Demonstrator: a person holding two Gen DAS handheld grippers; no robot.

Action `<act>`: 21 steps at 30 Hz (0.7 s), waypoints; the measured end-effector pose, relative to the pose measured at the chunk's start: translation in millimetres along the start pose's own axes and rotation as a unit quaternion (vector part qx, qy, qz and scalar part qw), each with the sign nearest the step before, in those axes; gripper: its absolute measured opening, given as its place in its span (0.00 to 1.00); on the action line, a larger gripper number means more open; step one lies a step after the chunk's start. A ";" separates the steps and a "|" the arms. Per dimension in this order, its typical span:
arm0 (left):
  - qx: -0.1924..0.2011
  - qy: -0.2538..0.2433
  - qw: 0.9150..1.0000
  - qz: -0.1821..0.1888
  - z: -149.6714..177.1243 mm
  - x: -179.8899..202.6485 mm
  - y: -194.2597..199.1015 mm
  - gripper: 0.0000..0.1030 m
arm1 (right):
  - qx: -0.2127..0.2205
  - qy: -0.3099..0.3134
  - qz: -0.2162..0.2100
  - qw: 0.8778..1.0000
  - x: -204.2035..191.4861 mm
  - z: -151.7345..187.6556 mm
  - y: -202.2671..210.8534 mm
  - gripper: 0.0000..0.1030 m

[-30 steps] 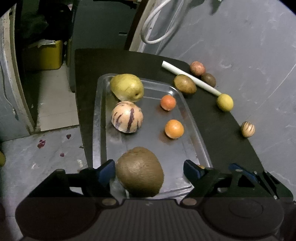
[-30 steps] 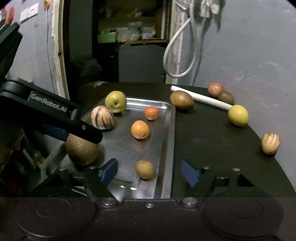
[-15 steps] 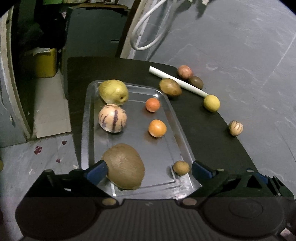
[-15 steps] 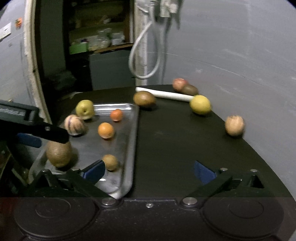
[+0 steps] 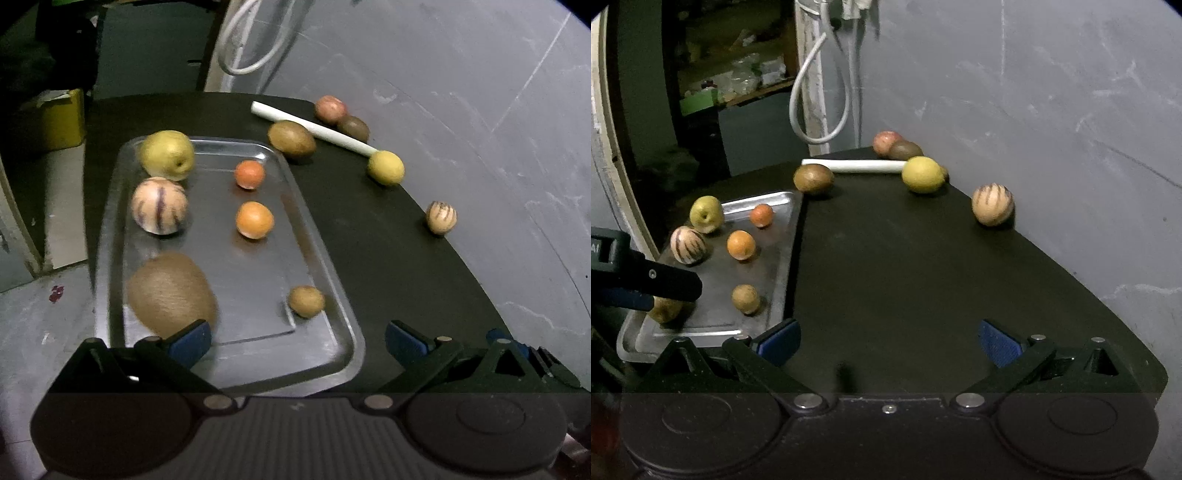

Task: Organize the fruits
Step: 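Move both tools back toward the fruits by the wall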

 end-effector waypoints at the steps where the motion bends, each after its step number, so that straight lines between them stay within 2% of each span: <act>1: -0.001 -0.002 1.000 0.001 0.2 3.0 -1.7 0.99 | -0.002 -0.002 0.001 1.000 2.7 1.0 -0.8 0.99; 8: -0.011 -0.009 1.000 0.003 0.5 17.1 -13.5 0.99 | -0.016 -0.006 -0.001 1.000 15.7 3.9 -8.5 0.99; 21: -0.015 0.007 1.000 -0.012 -6.3 24.0 -30.9 0.99 | -0.034 0.003 -0.023 0.999 24.2 1.0 -28.9 0.99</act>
Point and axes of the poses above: each gripper's, at about its wrist camera, not at the fingertips, and y roughly against the way its jaws point, x to its right, z to its underside, the point moved 7 cm from there along -y, roughly the way its jaws point, and after that the axes turned 1 degree about -y, right-handed, at the moved point
